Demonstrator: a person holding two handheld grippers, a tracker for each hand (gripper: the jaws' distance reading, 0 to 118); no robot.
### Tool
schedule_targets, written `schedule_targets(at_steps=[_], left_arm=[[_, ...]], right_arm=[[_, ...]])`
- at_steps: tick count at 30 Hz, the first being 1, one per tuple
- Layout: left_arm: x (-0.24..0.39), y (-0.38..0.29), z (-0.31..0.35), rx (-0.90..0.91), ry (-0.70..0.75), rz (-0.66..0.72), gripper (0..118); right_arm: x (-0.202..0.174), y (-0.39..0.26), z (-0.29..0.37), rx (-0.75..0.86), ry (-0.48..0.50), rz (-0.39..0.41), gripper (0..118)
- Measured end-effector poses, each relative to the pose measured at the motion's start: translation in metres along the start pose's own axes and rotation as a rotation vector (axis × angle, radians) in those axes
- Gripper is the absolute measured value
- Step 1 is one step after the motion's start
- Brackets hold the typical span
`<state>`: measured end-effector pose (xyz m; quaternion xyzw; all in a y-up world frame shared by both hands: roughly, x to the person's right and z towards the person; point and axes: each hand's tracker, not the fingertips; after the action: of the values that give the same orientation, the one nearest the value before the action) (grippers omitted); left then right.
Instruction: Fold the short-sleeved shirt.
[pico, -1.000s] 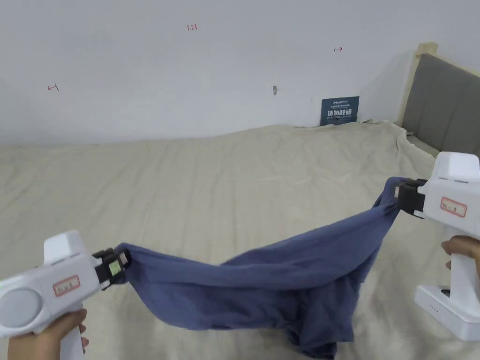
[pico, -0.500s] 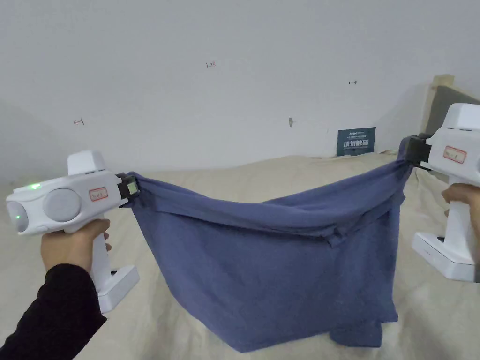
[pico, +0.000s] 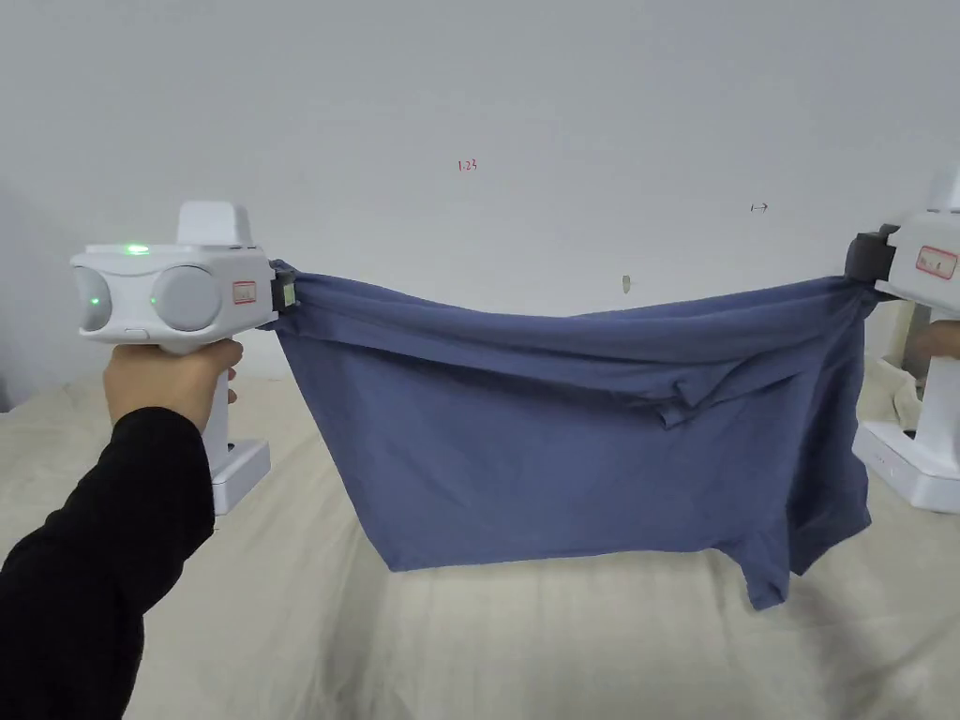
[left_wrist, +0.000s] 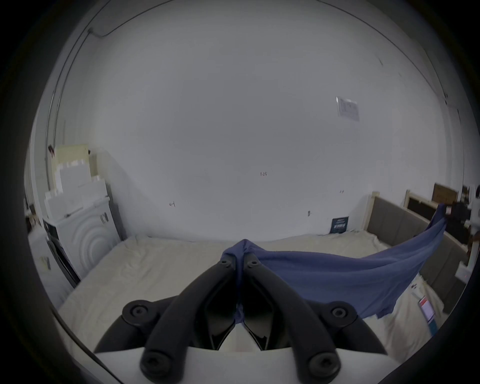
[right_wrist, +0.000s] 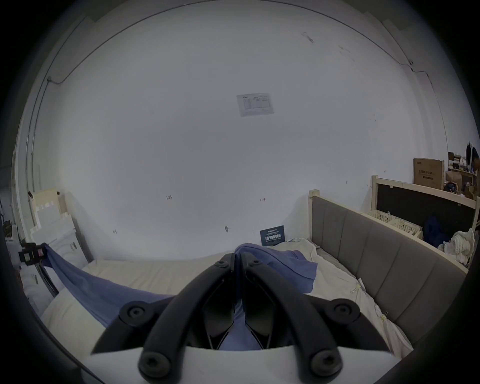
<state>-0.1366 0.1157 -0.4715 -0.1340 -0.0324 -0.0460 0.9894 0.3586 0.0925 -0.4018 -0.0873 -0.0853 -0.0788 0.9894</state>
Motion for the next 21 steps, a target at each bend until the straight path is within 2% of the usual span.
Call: schedule_targets(at_steps=[5, 10, 17, 21], left_arm=[[0.004, -0.037, -0.029, -0.08, 0.018, -0.022, 1], [0.003, -0.104, -0.04, -0.167, 0.017, 0.004, 1], [-0.007, -0.212, -0.025, -0.298, 0.0, 0.022, 1], [-0.011, -0.27, 0.012, -0.367, -0.013, -0.001, 1]], right_arm=[[-0.003, -0.044, -0.021, -0.077, -0.031, 0.062, 3], [0.003, -0.107, -0.025, -0.177, -0.015, 0.048, 2], [0.015, -0.2, 0.013, -0.285, -0.012, 0.037, 3], [0.023, -0.247, 0.054, -0.339, -0.001, 0.012, 3]])
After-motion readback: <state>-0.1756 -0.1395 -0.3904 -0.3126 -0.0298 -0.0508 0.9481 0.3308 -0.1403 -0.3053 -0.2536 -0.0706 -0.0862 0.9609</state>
